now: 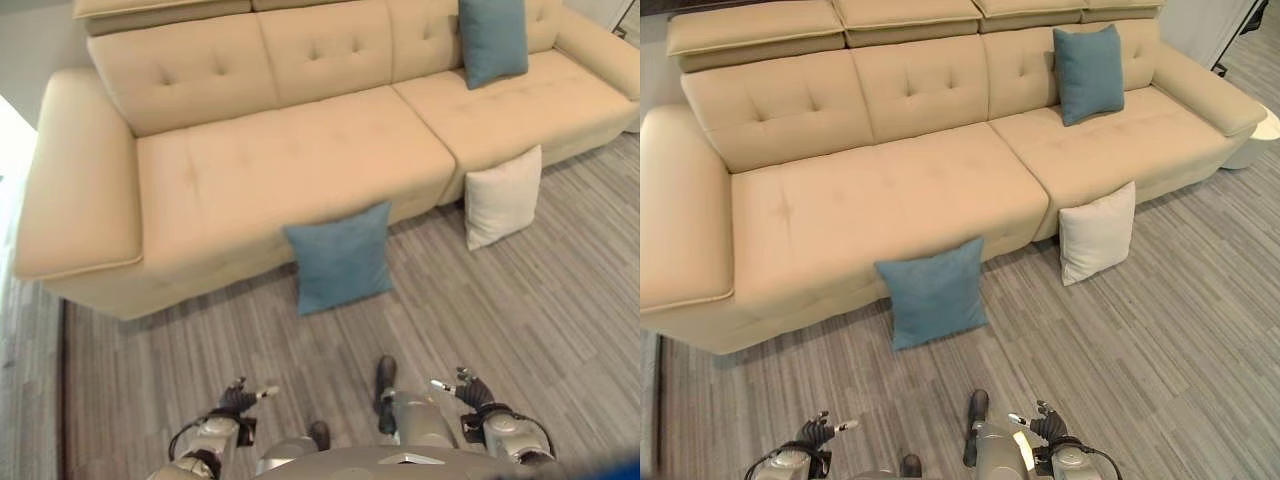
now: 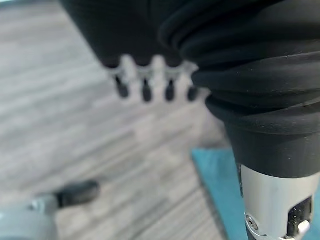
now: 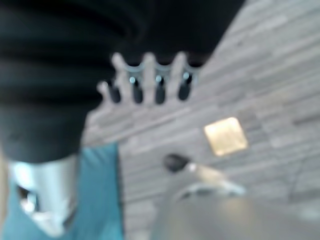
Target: Pick up all the scattered cushions and arrange them neatly on the sofa.
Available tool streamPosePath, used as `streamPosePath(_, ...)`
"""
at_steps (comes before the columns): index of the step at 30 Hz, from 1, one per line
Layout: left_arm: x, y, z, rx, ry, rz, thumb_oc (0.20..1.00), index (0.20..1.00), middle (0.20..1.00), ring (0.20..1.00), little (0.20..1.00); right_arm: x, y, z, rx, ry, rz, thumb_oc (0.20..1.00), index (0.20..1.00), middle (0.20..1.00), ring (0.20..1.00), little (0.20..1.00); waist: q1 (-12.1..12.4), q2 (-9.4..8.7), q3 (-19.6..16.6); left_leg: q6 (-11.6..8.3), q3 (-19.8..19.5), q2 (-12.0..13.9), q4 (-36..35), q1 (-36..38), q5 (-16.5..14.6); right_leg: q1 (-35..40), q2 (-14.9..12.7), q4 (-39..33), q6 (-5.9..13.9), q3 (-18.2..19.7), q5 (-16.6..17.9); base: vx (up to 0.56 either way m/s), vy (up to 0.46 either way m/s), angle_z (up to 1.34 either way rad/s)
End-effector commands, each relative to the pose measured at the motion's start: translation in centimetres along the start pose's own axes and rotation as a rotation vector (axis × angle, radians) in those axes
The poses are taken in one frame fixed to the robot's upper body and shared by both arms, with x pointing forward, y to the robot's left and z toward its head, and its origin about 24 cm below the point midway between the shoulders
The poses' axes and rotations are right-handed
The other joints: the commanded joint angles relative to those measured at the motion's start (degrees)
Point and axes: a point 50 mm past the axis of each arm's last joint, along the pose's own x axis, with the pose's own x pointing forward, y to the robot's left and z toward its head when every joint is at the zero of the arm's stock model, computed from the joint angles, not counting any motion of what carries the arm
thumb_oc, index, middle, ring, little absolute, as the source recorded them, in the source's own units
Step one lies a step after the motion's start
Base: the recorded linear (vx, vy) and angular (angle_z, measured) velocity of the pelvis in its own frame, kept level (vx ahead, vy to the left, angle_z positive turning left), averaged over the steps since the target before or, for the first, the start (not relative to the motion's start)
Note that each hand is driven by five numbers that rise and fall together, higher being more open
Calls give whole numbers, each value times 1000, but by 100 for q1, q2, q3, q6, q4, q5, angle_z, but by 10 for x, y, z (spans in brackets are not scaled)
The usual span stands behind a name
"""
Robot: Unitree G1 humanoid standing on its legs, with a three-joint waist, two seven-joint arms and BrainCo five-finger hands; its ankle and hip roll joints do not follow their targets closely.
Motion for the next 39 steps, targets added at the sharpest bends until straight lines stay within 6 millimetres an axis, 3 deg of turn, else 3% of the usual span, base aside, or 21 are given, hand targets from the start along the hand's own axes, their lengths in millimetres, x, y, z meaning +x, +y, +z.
streamPosePath(1,2,-9,16,11,-63,-31,1000,1000,1000,1000,1000,2,-16,9,-57,-33,-28,1000,1000,1000,1000,1000,51,158,34,-211,-309,108,516,-276,130,717,215,-166,88,372,72,261,-173,59)
streamPosePath(2,2,-10,15,4,-60,-33,1000,1000,1000,1000,1000,1,-17,6,-59,-26,-32,1000,1000,1000,1000,1000,58,163,-4,-285,-330,149,634,-291,181,796,230,-214,50,328,54,271,-269,27)
streamPosePath(4,2,-15,24,-41,-93,-50,1000,1000,1000,1000,1000,-1,-21,-1,-21,-15,-49,1000,1000,1000,1000,1000,52,35,34,-602,-192,315,1572,-656,419,1251,317,-489,-164,123,-73,237,-340,42)
streamPosePath(5,2,-15,27,-49,-104,-47,1000,1000,1000,1000,1000,-1,-21,-2,-15,-12,-51,1000,1000,1000,1000,1000,74,-1,65,-640,-152,361,1728,-739,484,1346,334,-513,-207,81,-131,174,-260,61)
streamPosePath(8,3,-19,31,-40,-108,-55,1000,1000,1000,1000,1000,-1,-21,0,2,-10,-59,1000,1000,1000,1000,1000,135,-101,125,-540,92,384,1310,-1129,384,1595,263,-610,-222,-82,-335,142,-85,53)
streamPosePath(12,3,-18,31,-17,-104,-56,1000,1000,1000,1000,1000,-1,-24,-1,8,-12,-72,1000,1000,1000,1000,1000,126,-111,136,-524,519,521,900,-1494,720,1704,280,-500,-227,-220,-565,149,24,46)
streamPosePath(16,2,-15,22,-27,-80,-51,1000,1000,1000,1000,1000,-1,-21,-1,4,-9,-62,1000,1000,1000,1000,1000,158,-86,59,-408,349,342,817,-1314,546,1761,182,-212,-143,-158,-621,192,163,-8)
streamPosePath(17,2,-13,19,-19,-73,-49,1000,1000,1000,1000,1000,1,-19,5,-7,-25,-52,1000,1000,1000,1000,1000,219,-16,51,-214,381,211,790,-1175,367,1659,16,274,-8,-95,-675,262,326,-32)
streamPosePath(19,2,-12,20,-22,-79,-46,1000,1000,1000,1000,1000,1,-17,8,-21,-37,-43,1000,1000,1000,1000,1000,292,41,59,-89,424,145,817,-1111,240,1513,-176,687,105,-164,-647,176,287,-17)
streamPosePath(20,2,-8,21,-19,-84,-39,1000,1000,1000,1000,1000,3,-15,14,-29,-53,-31,1000,1000,1000,1000,1000,307,54,112,-11,453,104,824,-1032,190,1262,-281,1129,207,-100,-380,167,270,-11)
streamPosePath(21,3,-3,23,-6,-92,-32,1000,1000,1000,1000,1000,3,-12,19,-34,-69,-23,1000,1000,1000,1000,1000,253,121,192,72,352,87,849,-962,120,969,-286,1551,244,195,-229,121,181,-18)
streamPosePath(23,3,-2,21,-3,-83,-30,1000,1000,1000,1000,1000,3,-12,17,-35,-64,-21,1000,1000,1000,1000,1000,249,124,180,73,319,73,828,-913,99,942,-282,1449,232,245,-237,106,58,-11)
streamPosePath(27,3,3,19,-14,-78,-10,1000,1000,1000,1000,1000,4,-11,22,-49,-82,-15,1000,1000,1000,1000,1000,224,148,149,-5,236,103,598,-723,86,737,-296,579,243,354,-123,136,-48,23)
streamPosePath(30,2,4,18,-14,-82,-6,1000,1000,1000,1000,1000,3,-11,21,-44,-81,-14,1000,1000,1000,1000,1000,166,96,177,-54,123,107,666,-671,50,824,-239,434,287,611,-91,115,-96,-3)
streamPosePath(32,2,3,18,-9,-84,-9,1000,1000,1000,1000,1000,3,-11,22,-57,-86,-9,1000,1000,1000,1000,1000,189,68,138,-104,96,128,622,-655,71,964,-206,216,248,545,-155,119,-148,43)
streamPosePath(36,3,-1,24,-10,-103,-25,1000,1000,1000,1000,1000,3,-17,27,-57,-117,-18,1000,1000,1000,1000,1000,188,72,15,-291,-98,281,502,-673,240,1332,-17,-99,64,381,-371,117,-242,19)
streamPosePath(39,3,-3,34,4,-135,-34,1000,1000,1000,1000,1000,2,-19,27,-35,-124,-26,1000,1000,1000,1000,1000,103,-17,76,-585,-142,454,1078,-1047,500,1477,108,-227,-126,292,-477,-12,-217,32)
